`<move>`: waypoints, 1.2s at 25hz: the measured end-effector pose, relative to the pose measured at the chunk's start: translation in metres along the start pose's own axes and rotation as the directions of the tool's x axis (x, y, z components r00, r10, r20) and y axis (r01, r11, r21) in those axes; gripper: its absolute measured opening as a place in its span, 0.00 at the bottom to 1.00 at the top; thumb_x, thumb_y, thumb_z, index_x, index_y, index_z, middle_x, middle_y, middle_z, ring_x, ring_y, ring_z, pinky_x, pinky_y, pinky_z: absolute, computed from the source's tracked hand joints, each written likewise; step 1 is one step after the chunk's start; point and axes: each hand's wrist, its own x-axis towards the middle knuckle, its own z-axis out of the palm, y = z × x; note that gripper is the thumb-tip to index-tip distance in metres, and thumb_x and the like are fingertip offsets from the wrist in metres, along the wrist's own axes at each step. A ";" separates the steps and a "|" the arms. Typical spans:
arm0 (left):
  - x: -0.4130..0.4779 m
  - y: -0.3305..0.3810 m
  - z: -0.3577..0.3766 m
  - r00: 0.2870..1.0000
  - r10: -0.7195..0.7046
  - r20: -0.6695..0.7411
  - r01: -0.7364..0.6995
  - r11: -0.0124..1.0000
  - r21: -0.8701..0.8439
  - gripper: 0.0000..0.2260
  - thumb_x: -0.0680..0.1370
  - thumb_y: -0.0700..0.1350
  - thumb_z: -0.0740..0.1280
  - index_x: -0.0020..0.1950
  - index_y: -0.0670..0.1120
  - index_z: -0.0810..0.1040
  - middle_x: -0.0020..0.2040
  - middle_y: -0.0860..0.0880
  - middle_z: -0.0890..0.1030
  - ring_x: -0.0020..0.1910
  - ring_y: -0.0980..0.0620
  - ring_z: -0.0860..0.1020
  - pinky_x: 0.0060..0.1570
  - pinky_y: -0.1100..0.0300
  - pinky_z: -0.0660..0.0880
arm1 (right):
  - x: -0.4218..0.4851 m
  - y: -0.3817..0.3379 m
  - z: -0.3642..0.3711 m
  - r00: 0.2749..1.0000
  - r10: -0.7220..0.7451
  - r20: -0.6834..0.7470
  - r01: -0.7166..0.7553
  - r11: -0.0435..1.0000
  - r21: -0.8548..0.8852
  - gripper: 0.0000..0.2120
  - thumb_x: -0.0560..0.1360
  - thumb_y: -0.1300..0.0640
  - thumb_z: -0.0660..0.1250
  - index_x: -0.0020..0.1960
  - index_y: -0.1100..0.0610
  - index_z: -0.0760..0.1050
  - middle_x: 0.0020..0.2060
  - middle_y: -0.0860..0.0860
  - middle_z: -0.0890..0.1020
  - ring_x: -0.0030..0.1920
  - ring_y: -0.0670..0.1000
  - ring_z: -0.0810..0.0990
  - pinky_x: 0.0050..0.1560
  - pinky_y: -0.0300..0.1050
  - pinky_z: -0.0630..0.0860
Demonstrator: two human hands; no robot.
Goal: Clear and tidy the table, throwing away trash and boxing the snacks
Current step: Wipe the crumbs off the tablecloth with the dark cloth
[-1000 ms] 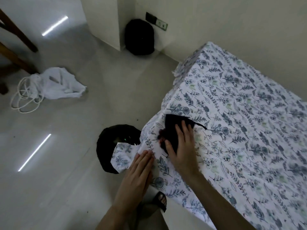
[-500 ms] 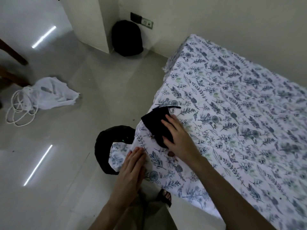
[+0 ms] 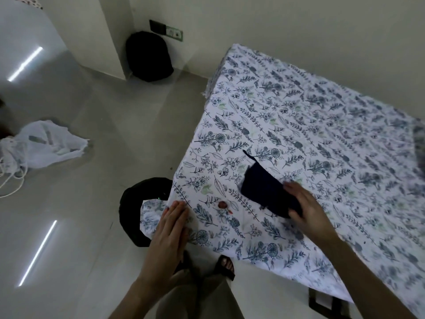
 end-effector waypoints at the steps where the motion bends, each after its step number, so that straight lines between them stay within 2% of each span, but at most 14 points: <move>1: 0.001 0.000 -0.002 1.000 0.013 -0.003 -0.013 1.000 0.007 0.22 0.80 0.47 0.58 0.72 0.40 0.68 0.74 0.44 0.67 0.76 0.48 0.60 0.75 0.52 0.57 | -0.014 -0.001 0.001 1.000 0.024 -0.019 -0.024 1.000 -0.014 0.28 0.74 0.48 0.56 0.70 0.60 0.67 0.70 0.50 0.67 0.71 0.52 0.64 0.70 0.52 0.61; 4: 0.006 -0.003 -0.007 0.997 0.079 0.006 -0.079 0.995 0.060 0.22 0.80 0.49 0.58 0.71 0.40 0.68 0.73 0.42 0.69 0.75 0.47 0.62 0.75 0.54 0.56 | -0.046 -0.014 0.017 0.995 0.071 -0.074 -0.074 0.996 -0.043 0.25 0.74 0.51 0.55 0.66 0.63 0.70 0.68 0.54 0.70 0.68 0.56 0.69 0.68 0.58 0.65; 7: 0.006 -0.003 -0.009 0.996 0.086 0.021 -0.087 0.993 0.079 0.22 0.80 0.49 0.56 0.72 0.41 0.67 0.74 0.42 0.67 0.75 0.47 0.60 0.76 0.55 0.52 | -0.052 -0.051 0.046 0.954 0.256 -0.154 -0.261 0.965 -0.016 0.24 0.74 0.50 0.54 0.65 0.62 0.68 0.63 0.58 0.73 0.63 0.56 0.71 0.64 0.60 0.71; 9: 0.005 -0.001 -0.009 0.998 0.064 0.016 -0.065 0.996 0.065 0.22 0.80 0.49 0.56 0.72 0.41 0.67 0.74 0.43 0.66 0.75 0.48 0.60 0.77 0.57 0.50 | -0.040 -0.086 0.066 0.903 0.379 -0.203 -0.377 0.925 0.051 0.23 0.74 0.49 0.59 0.64 0.62 0.68 0.59 0.59 0.73 0.59 0.55 0.69 0.59 0.60 0.74; 10: 0.005 0.000 -0.010 0.998 0.055 0.017 -0.056 0.997 0.061 0.22 0.80 0.49 0.56 0.72 0.42 0.67 0.74 0.44 0.66 0.75 0.48 0.60 0.77 0.57 0.50 | -0.031 -0.103 0.074 0.892 0.397 -0.217 -0.387 0.918 0.086 0.22 0.74 0.50 0.63 0.63 0.62 0.68 0.58 0.59 0.73 0.58 0.55 0.69 0.57 0.60 0.75; 12: 0.005 0.002 -0.012 0.999 0.042 0.030 -0.044 0.997 0.062 0.22 0.81 0.50 0.55 0.72 0.42 0.67 0.74 0.44 0.66 0.75 0.48 0.60 0.77 0.57 0.51 | -0.012 -0.132 0.085 0.911 0.345 -0.226 -0.322 0.937 0.132 0.23 0.74 0.50 0.67 0.63 0.61 0.68 0.59 0.59 0.71 0.57 0.56 0.70 0.53 0.58 0.77; 15: -0.006 -0.002 -0.016 0.999 0.027 0.047 -0.030 0.997 0.067 0.21 0.82 0.51 0.51 0.73 0.45 0.65 0.75 0.47 0.63 0.76 0.49 0.59 0.76 0.55 0.53 | 0.016 -0.166 0.096 0.967 0.173 -0.187 -0.158 0.983 0.091 0.28 0.75 0.44 0.60 0.69 0.60 0.64 0.59 0.59 0.69 0.56 0.55 0.70 0.51 0.50 0.78; 18: -0.025 -0.009 -0.021 0.998 0.007 0.066 -0.013 0.996 0.083 0.22 0.82 0.51 0.48 0.75 0.46 0.60 0.76 0.51 0.59 0.76 0.51 0.58 0.74 0.54 0.53 | 0.044 -0.196 0.109 0.990 0.030 -0.140 -0.027 0.999 0.024 0.32 0.76 0.41 0.56 0.74 0.57 0.57 0.60 0.58 0.68 0.57 0.55 0.70 0.54 0.47 0.74; 21: -0.029 -0.008 -0.025 0.997 -0.015 0.074 0.008 0.994 0.105 0.22 0.82 0.51 0.47 0.74 0.46 0.62 0.76 0.51 0.62 0.75 0.51 0.59 0.75 0.55 0.51 | 0.061 -0.212 0.115 0.993 -0.011 -0.117 0.020 0.997 0.077 0.31 0.76 0.43 0.59 0.74 0.55 0.58 0.60 0.56 0.68 0.59 0.54 0.69 0.58 0.47 0.72; 23: -0.023 -0.009 -0.026 0.998 -0.022 0.064 0.015 0.995 0.102 0.21 0.83 0.51 0.47 0.71 0.45 0.67 0.73 0.48 0.67 0.73 0.51 0.62 0.75 0.56 0.52 | 0.065 -0.205 0.110 0.995 -0.021 -0.094 0.031 0.994 0.104 0.31 0.74 0.48 0.65 0.73 0.54 0.60 0.61 0.56 0.68 0.60 0.54 0.68 0.60 0.48 0.73; 25: -0.020 -0.009 -0.025 0.998 -0.018 0.057 0.013 0.995 0.099 0.20 0.82 0.51 0.48 0.68 0.45 0.70 0.72 0.47 0.69 0.72 0.50 0.64 0.74 0.57 0.53 | 0.064 -0.184 0.097 0.999 -0.013 -0.052 0.020 0.992 0.123 0.32 0.73 0.51 0.70 0.73 0.53 0.61 0.62 0.56 0.69 0.62 0.54 0.68 0.64 0.51 0.73; 28: -0.019 -0.011 -0.025 0.999 -0.005 0.041 0.001 0.996 0.093 0.18 0.81 0.50 0.53 0.67 0.47 0.69 0.71 0.49 0.66 0.71 0.50 0.64 0.74 0.59 0.52 | 0.053 -0.146 0.076 1.000 -0.007 -0.016 0.009 0.994 0.111 0.34 0.73 0.51 0.70 0.74 0.48 0.58 0.63 0.56 0.69 0.62 0.53 0.69 0.64 0.51 0.72; 30: -0.022 -0.012 -0.025 0.999 0.009 0.032 -0.012 0.997 0.082 0.18 0.80 0.49 0.55 0.69 0.47 0.68 0.72 0.49 0.66 0.73 0.51 0.63 0.74 0.58 0.53 | 0.038 -0.129 0.070 0.998 -0.063 -0.014 0.063 0.997 0.048 0.35 0.73 0.53 0.70 0.74 0.45 0.57 0.61 0.56 0.70 0.60 0.54 0.70 0.62 0.51 0.74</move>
